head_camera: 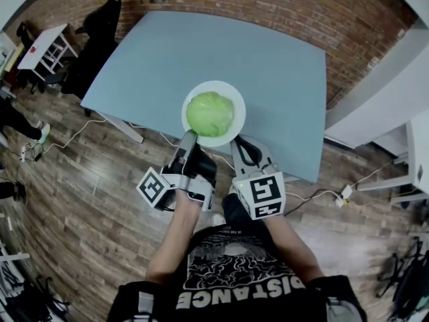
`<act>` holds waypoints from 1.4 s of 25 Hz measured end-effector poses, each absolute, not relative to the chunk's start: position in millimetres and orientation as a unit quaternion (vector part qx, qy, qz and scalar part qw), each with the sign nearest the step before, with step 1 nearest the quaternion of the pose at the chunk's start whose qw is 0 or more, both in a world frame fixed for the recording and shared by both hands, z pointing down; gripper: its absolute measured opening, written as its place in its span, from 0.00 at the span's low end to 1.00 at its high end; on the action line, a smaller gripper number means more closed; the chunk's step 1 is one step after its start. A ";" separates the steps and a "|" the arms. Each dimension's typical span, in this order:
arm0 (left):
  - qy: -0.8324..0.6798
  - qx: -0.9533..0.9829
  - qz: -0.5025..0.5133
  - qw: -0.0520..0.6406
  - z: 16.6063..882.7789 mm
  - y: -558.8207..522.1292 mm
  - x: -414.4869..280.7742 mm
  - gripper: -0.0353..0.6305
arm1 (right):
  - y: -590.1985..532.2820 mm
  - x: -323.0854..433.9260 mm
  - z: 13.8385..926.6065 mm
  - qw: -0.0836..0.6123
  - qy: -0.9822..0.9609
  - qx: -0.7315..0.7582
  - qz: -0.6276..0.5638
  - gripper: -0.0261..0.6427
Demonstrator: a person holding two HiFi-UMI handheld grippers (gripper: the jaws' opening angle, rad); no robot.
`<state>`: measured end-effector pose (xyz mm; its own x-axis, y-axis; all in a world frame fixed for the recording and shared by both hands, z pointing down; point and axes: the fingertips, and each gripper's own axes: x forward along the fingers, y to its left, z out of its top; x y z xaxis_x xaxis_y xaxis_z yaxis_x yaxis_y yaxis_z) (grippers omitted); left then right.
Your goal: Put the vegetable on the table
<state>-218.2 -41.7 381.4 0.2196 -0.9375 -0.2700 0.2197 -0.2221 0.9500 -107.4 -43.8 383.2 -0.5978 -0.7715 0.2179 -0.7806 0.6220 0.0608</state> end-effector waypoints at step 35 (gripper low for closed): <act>-0.330 0.583 -0.491 0.557 444.5 -211.5 -175.7 0.07 | -207.2 -40.6 419.0 0.111 -0.872 0.472 0.066 0.05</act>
<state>-175.7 -211.5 444.5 0.3003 -0.9314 -0.2056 0.1617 -0.1628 0.9733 -40.6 -207.2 419.0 -0.5300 -0.8085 0.2557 -0.8378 0.5458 -0.0109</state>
